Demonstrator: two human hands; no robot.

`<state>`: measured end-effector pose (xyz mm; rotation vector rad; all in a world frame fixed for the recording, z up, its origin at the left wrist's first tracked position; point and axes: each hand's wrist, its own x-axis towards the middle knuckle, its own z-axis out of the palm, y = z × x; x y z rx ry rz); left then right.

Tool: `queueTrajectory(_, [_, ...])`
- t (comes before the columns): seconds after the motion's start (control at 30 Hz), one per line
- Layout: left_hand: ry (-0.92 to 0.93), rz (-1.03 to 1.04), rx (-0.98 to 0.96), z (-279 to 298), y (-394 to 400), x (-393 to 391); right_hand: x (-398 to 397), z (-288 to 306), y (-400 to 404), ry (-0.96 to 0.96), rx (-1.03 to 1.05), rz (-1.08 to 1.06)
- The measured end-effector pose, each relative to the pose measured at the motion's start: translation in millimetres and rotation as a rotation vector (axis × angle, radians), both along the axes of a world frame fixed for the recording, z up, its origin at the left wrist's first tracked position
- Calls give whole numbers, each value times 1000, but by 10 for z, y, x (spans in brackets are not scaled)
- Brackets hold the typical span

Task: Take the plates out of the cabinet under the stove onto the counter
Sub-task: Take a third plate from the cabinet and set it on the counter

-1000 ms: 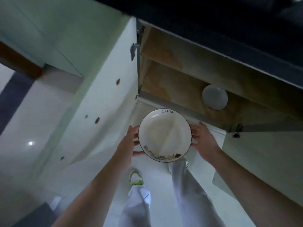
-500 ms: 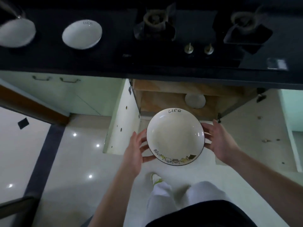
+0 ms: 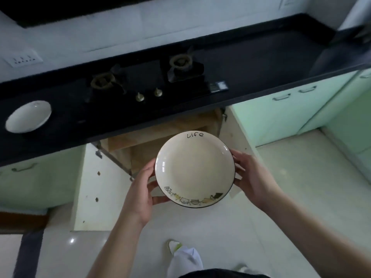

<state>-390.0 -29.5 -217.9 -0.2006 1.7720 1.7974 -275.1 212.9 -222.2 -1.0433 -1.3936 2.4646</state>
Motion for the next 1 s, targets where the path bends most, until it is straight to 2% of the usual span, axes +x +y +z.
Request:
queueTrajectory(0.27, [-47,-198,15,380,1133,814,1403,452,843,80,-65,-239])
queueTrajectory(0.43, [-68,-314,53,577,1546,1079,1915,629,1145,124,-114,-322])
queueTrajectory(0.67, [-77,-403,119,804,1940,1070,1990,705,1380,177,-88,-354])
queueTrajectory(1.0, [-90,-458,144,773,2456,586,1678,768,1711,157,-54,-421])
